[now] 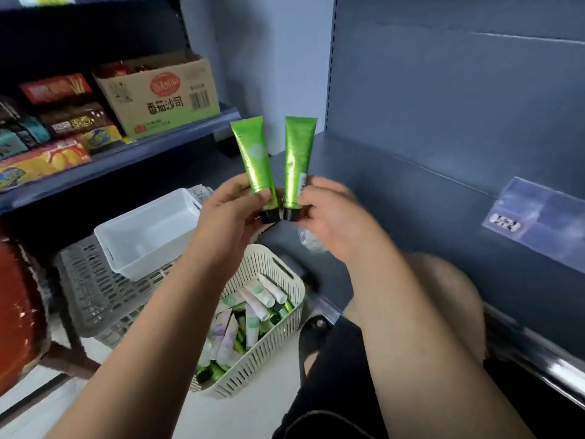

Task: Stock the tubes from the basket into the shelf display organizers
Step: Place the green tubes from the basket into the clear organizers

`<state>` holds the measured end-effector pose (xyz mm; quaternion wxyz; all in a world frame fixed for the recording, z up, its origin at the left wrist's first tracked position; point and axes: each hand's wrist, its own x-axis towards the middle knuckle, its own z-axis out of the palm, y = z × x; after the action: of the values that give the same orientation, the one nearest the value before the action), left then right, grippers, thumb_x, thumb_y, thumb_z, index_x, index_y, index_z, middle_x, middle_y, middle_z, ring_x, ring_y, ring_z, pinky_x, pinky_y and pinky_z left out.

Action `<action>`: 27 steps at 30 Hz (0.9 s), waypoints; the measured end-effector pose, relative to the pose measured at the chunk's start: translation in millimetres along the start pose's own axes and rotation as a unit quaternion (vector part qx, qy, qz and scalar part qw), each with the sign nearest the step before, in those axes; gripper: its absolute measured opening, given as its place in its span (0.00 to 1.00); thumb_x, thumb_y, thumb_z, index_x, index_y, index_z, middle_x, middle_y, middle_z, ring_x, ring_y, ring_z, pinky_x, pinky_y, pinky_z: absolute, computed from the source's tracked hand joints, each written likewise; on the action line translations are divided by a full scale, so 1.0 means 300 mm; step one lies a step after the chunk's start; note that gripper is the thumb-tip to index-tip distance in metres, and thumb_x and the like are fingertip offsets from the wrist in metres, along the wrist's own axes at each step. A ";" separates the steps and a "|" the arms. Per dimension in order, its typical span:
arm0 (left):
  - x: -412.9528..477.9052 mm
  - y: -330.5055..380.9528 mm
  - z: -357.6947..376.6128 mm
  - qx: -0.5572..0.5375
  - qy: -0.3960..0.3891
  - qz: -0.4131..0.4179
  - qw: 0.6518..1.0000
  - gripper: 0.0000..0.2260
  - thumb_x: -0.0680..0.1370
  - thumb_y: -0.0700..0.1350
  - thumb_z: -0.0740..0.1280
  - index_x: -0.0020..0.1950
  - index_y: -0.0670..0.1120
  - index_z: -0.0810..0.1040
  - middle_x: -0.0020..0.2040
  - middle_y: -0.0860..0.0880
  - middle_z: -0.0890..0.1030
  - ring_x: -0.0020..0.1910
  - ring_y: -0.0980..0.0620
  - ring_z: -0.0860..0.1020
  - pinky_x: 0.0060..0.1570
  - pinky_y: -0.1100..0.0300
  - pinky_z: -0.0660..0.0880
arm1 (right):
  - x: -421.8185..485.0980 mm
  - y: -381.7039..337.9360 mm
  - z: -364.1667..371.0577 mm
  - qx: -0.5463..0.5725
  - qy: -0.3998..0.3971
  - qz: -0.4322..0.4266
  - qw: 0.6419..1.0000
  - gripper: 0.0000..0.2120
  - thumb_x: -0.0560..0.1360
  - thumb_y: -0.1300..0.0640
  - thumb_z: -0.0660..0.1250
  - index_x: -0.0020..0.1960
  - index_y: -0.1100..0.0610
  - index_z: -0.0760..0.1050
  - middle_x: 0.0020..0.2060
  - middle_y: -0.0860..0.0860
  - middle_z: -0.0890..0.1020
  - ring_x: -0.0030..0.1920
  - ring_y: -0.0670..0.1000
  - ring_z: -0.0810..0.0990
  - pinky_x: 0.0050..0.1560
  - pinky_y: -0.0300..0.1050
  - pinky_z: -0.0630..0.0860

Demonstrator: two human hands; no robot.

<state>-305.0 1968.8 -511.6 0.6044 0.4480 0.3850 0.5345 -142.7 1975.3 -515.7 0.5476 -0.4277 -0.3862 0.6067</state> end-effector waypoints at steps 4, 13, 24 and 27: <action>-0.010 0.035 0.187 -0.004 -0.089 0.027 0.996 0.14 0.78 0.32 0.65 0.64 0.35 0.76 0.53 0.38 0.82 0.48 0.43 0.82 0.49 0.53 0.81 | -0.153 -0.136 -0.123 0.025 0.039 -0.060 0.997 0.09 0.72 0.69 0.67 0.49 0.61 0.81 0.46 0.61 0.83 0.49 0.58 0.81 0.61 0.60 0.78; -0.119 -0.063 0.704 -0.001 -0.278 -0.016 0.960 0.14 0.77 0.31 0.68 0.63 0.35 0.79 0.53 0.37 0.84 0.50 0.43 0.82 0.54 0.50 0.78 | -0.538 -0.313 -0.562 -0.145 0.230 -0.158 0.949 0.22 0.68 0.64 0.77 0.61 0.60 0.77 0.53 0.56 0.86 0.55 0.57 0.85 0.58 0.56 0.79; -0.400 -0.299 1.304 0.070 -0.437 -0.077 0.894 0.11 0.78 0.34 0.69 0.58 0.42 0.82 0.54 0.42 0.86 0.55 0.45 0.84 0.58 0.44 0.79 | -1.045 -0.312 -0.970 -0.144 0.455 -0.275 0.835 0.10 0.77 0.62 0.71 0.59 0.58 0.83 0.48 0.55 0.85 0.50 0.50 0.81 0.62 0.48 0.77; -0.476 -0.338 1.435 0.071 -0.472 -0.080 0.875 0.10 0.77 0.33 0.69 0.56 0.43 0.83 0.51 0.45 0.87 0.51 0.46 0.85 0.50 0.52 0.81 | -1.162 -0.319 -1.068 -0.033 0.498 -0.254 0.828 0.08 0.80 0.61 0.67 0.57 0.61 0.82 0.52 0.57 0.85 0.52 0.54 0.81 0.60 0.50 0.77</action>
<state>113.2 1768.7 -480.2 0.7213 0.6568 0.1254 0.1807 203.3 1638.5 -500.2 0.7859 -0.5766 -0.1757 0.1376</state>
